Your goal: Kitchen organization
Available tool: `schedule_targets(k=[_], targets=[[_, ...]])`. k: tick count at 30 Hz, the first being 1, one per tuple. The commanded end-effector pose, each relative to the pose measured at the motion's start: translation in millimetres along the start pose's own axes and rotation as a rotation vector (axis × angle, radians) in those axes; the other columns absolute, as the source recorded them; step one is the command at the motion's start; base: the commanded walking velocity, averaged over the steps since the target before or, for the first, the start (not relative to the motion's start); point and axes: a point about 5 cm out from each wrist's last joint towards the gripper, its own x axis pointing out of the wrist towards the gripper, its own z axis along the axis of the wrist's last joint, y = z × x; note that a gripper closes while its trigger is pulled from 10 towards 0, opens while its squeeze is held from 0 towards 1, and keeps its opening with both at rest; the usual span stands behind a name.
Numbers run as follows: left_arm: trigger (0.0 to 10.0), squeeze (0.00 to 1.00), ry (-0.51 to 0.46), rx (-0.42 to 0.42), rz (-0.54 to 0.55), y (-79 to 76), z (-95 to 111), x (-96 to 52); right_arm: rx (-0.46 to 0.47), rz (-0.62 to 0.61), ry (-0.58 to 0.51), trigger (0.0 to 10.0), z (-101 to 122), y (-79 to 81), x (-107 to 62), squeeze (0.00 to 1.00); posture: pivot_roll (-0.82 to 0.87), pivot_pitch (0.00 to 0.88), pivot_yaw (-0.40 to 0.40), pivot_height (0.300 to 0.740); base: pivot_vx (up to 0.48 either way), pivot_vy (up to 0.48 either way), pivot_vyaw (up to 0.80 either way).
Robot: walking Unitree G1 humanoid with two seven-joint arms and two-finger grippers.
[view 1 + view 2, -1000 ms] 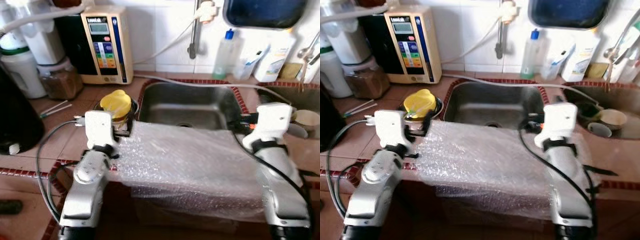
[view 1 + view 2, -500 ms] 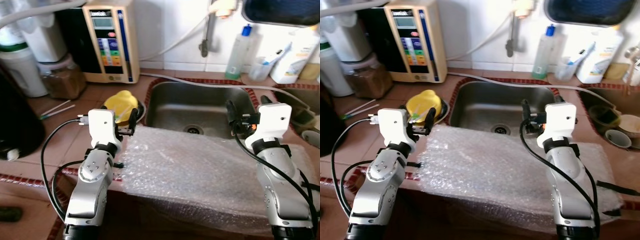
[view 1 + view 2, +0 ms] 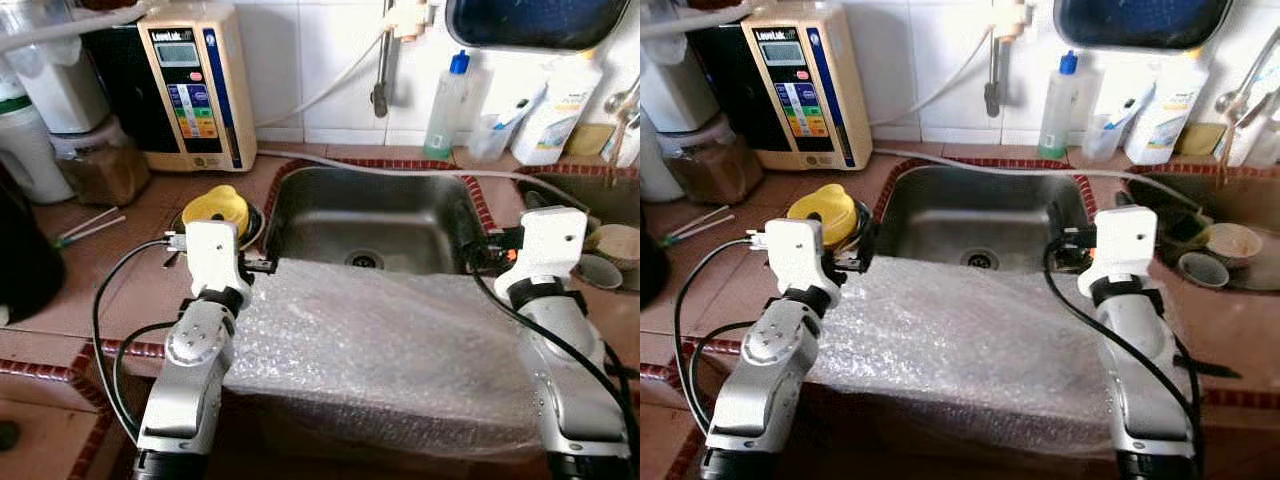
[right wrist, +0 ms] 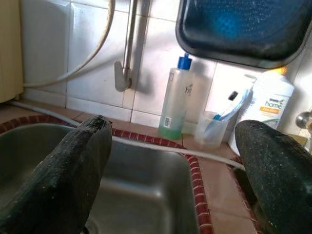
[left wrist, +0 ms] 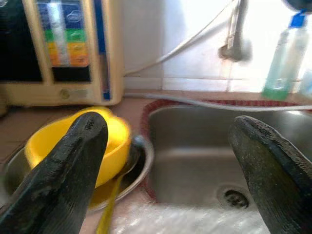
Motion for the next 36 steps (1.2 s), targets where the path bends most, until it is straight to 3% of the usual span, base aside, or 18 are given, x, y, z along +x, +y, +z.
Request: schedule_targets(k=[1, 8, 36], targets=[[10.0, 0.0, 0.003, 0.009, 0.018, 5.2, 0.6, -0.8, -0.004, 0.018, -0.01, 10.0, 3.5, 4.2, 0.7, 0.0, 0.02, 0.0, 0.039, 0.74, 0.0, -0.48, 0.0], [10.0, 0.0, 0.002, 0.018, 0.029, 7.5, 0.4, -0.2, -0.008, 0.021, -0.01, 10.0, 3.6, 5.0, 1.3, 0.0, 0.02, 0.0, 0.039, 0.74, 0.0, -0.357, 0.0], [10.0, 0.0, -0.013, 0.047, 0.076, 9.5, 1.5, 1.8, -0.001, 0.022, -0.014, 10.0, 4.8, 11.3, -1.3, 0.0, -0.02, 0.0, 0.056, 0.74, 0.0, 0.0, 0.14]])
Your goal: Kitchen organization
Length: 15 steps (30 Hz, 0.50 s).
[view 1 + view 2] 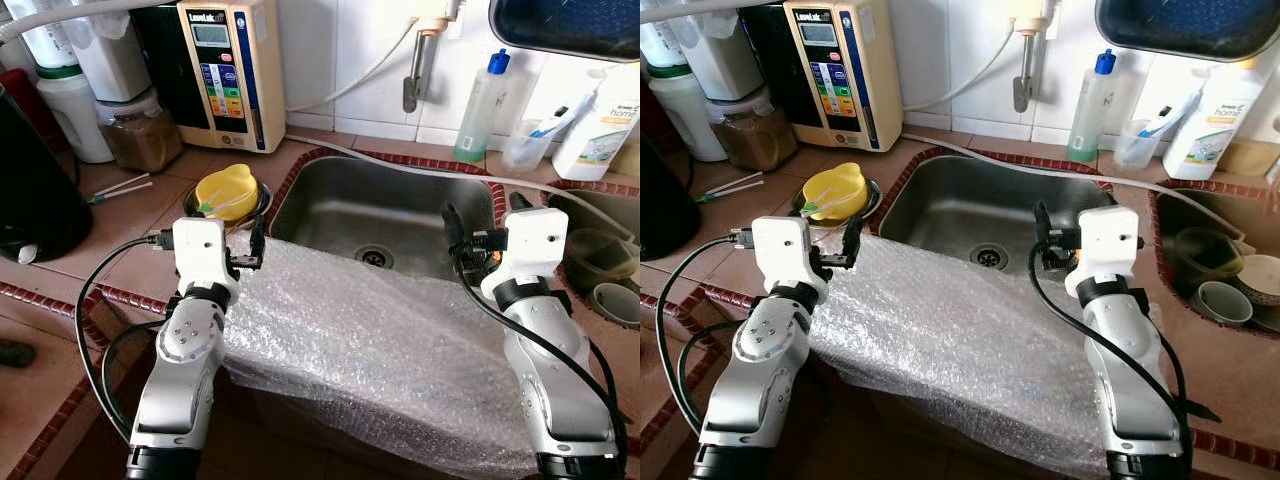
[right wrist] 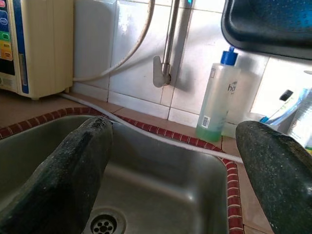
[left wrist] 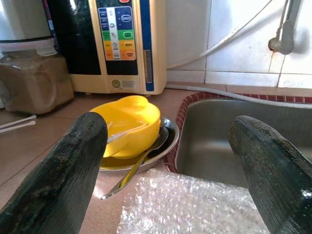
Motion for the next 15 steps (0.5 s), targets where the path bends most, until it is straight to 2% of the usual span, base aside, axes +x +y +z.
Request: schedule_targets(k=[1, 7, 15], targets=[[10.0, 0.0, 0.001, 0.008, 0.012, 1.8, -0.3, -0.2, -0.002, -0.008, -0.021, 10.0, 6.0, -0.3, -0.8, 0.0, -0.02, 0.0, 0.059, 0.74, 0.0, 0.0, 0.0], [10.0, 0.0, -0.028, 0.063, 0.08, 12.6, 5.4, 2.5, 0.012, -0.016, -0.006, 10.0, 1.8, 2.3, -5.0, 0.0, 0.01, 0.0, 0.055, 0.74, 0.0, 0.0, 0.0], [10.0, 0.0, -0.008, 0.053, 0.096, 12.2, -1.2, -2.7, 0.025, -0.044, 0.067, 10.0, -11.1, -2.4, -13.2, 0.0, 0.02, 0.0, 0.015, 0.74, 0.0, 0.0, 0.0]])
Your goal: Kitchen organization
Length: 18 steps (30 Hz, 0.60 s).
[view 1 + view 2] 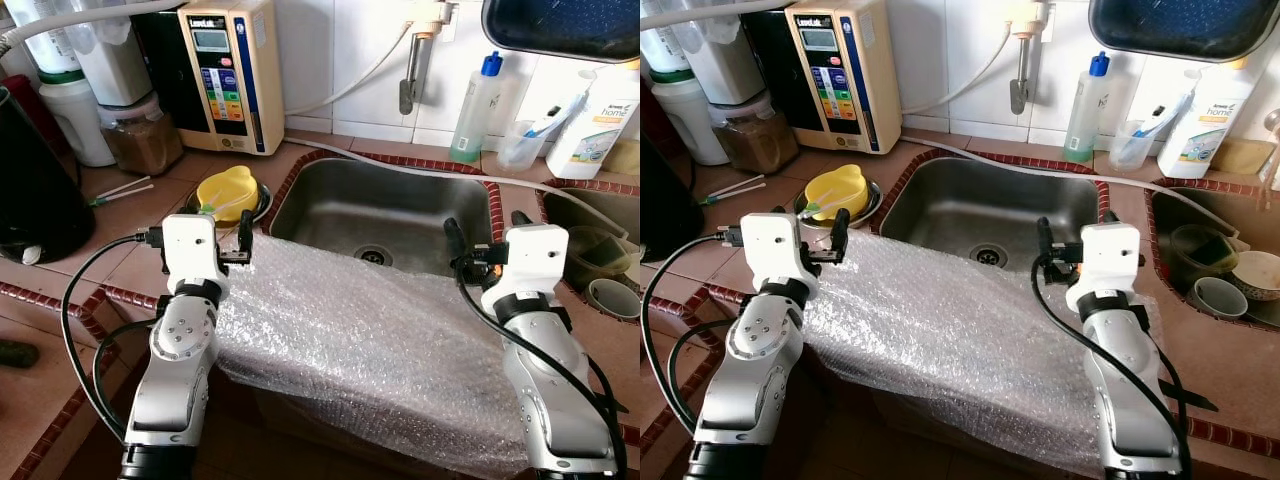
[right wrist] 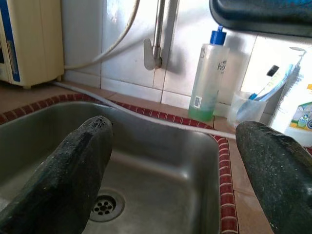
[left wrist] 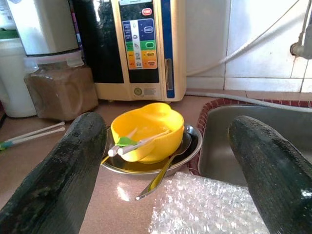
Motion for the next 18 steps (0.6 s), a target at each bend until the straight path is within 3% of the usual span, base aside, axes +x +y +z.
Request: schedule_targets(k=[1, 11, 18], targets=[[10.0, 0.0, 0.009, 0.009, 0.014, 1.6, -3.0, -1.8, 0.0, 0.001, -0.002, 10.0, 2.9, 0.0, -0.7, 0.0, 0.02, 0.0, 0.013, 0.74, 0.0, 0.0, 0.0], [10.0, 0.0, -0.03, 0.008, 0.035, 6.5, 7.4, 4.3, 0.009, 0.036, -0.097, 10.0, 21.6, 12.0, 14.2, 0.0, 0.03, 0.0, 0.048, 0.74, 0.0, 0.0, 0.0], [10.0, 0.0, -0.042, 0.003, 0.009, 8.3, 11.8, 4.4, -0.014, 0.062, -0.108, 10.0, 22.5, 14.4, 12.9, 0.0, 0.03, 0.0, 0.044, 0.74, 0.0, 0.0, 0.0]])
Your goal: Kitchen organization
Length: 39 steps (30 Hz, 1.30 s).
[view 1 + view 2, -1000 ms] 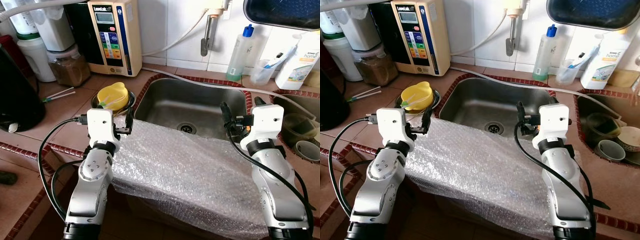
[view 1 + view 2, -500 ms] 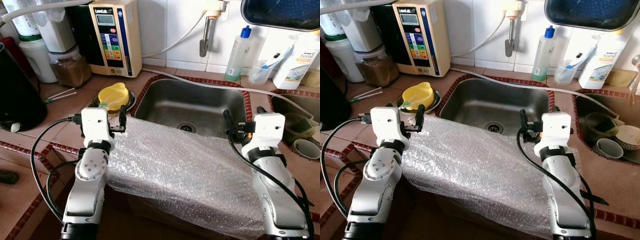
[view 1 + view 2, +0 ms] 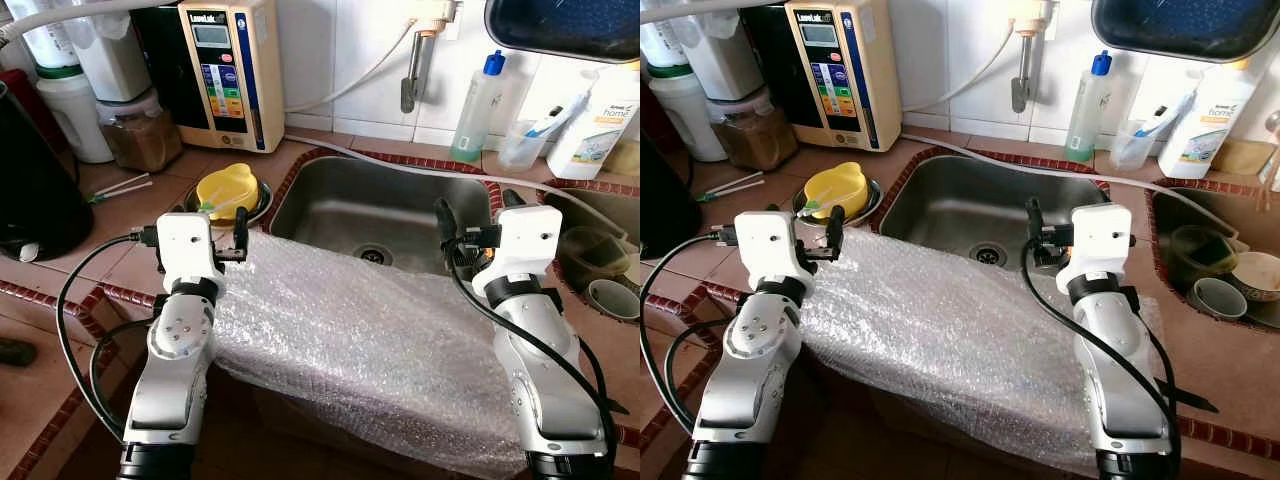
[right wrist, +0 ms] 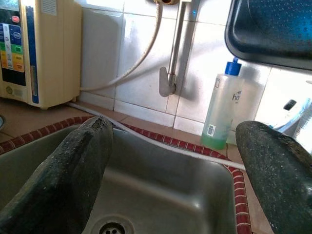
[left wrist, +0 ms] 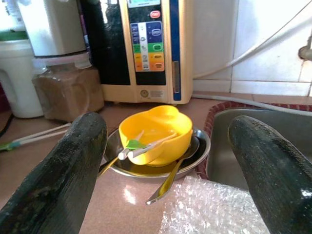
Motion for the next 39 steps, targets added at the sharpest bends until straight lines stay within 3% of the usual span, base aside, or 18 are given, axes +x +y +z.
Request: schedule_targets(k=[1, 8, 34, 39], targets=[[10.0, 0.0, -0.021, -0.008, 0.001, 4.2, 6.4, 1.5, -0.006, 0.016, -0.011, 10.0, 1.3, 1.8, -1.0, 0.0, 0.03, 0.0, 0.044, 0.74, 0.0, 0.0, 0.0], [10.0, 0.0, -0.02, -0.028, -0.017, 1.1, 5.9, 0.8, -0.009, 0.019, -0.009, 10.0, -0.1, 1.5, -1.2, 0.0, 0.03, 0.0, 0.045, 0.74, 0.0, 0.0, 0.0], [10.0, 0.0, 0.002, -0.036, -0.044, -2.7, 1.6, -1.0, -0.012, 0.026, -0.008, 10.0, -1.4, 3.0, -0.6, 0.0, 0.03, 0.0, 0.045, 0.74, 0.307, 0.0, 0.0], [10.0, 0.0, 0.003, -0.049, -0.052, -6.2, 0.7, -2.8, -0.013, 0.03, -0.002, 10.0, -2.7, 3.5, -1.0, 0.0, 0.03, 0.0, 0.044, 0.74, 0.0, 0.0, 0.0]])
